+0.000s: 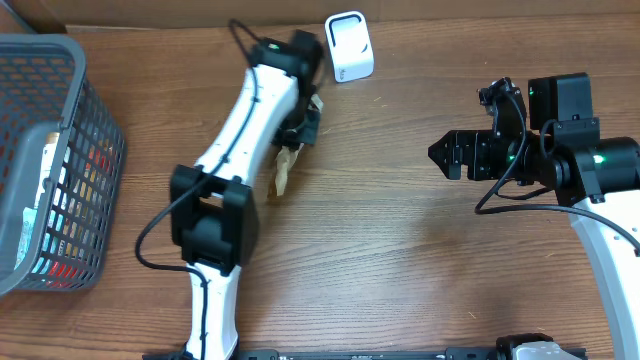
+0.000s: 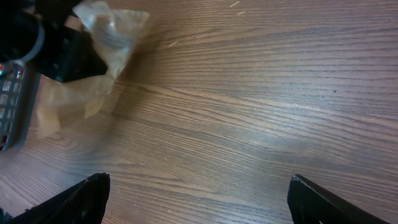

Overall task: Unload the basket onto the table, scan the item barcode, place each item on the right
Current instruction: 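Lower the beige bag onto the table and open the left gripper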

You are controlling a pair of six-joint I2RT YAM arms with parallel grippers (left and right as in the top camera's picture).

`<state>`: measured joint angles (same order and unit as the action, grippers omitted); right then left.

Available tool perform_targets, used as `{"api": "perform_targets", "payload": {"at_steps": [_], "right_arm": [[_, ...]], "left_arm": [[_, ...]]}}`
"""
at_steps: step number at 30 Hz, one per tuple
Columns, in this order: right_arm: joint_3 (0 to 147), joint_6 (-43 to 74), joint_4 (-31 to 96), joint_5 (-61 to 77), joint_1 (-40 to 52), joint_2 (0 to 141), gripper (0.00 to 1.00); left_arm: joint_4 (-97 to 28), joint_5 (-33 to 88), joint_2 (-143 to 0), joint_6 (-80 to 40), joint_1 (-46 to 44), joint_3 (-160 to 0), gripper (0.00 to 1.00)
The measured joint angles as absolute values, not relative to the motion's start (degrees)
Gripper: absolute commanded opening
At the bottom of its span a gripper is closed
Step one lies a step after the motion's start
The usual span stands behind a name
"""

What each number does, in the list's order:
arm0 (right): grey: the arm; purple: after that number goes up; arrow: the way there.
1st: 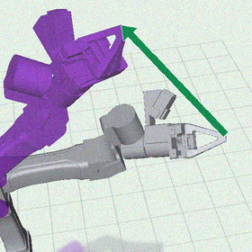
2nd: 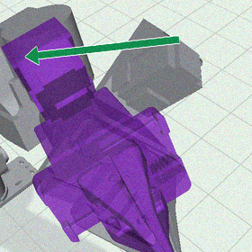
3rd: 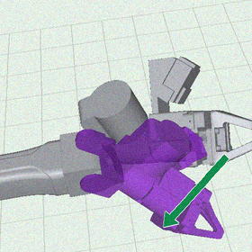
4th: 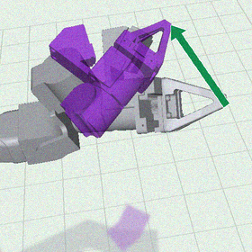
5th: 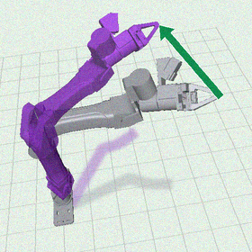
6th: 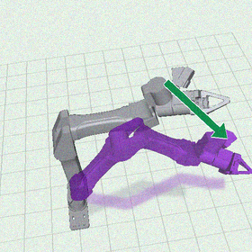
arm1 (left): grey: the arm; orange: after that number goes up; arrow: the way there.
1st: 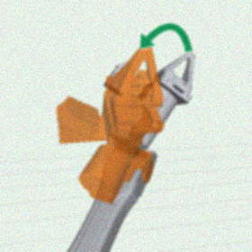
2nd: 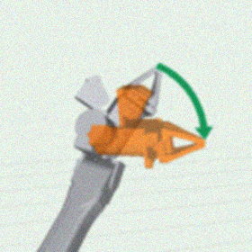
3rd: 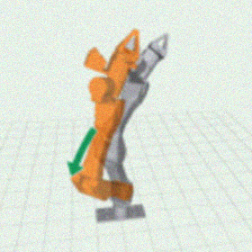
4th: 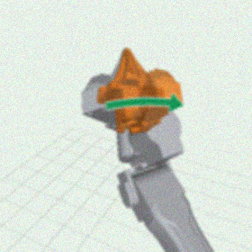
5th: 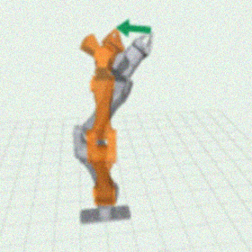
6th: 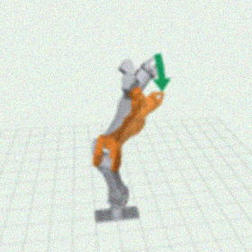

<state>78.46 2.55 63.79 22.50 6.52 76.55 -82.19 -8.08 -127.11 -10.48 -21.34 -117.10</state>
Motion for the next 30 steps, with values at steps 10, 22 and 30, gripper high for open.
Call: {"api": "perform_targets", "payload": {"at_steps": [10, 22, 30], "right_arm": [[78.46, 2.57, 63.83, 22.50, 6.52, 76.58, 0.93], [78.46, 2.57, 63.92, 22.52, 6.52, 76.58, 0.94], [78.46, 2.55, 63.88, 22.50, 6.52, 76.58, 0.96]], "left_arm": [[-75.33, -15.64, -127.09, -14.44, -33.63, -106.26, 0.57], [-77.23, -4.29, -127.09, -14.33, -29.71, -119.09, 0.81], [-81.43, 2.42, -127.09, -12.91, -22.81, -140.57, 1.00]]}}
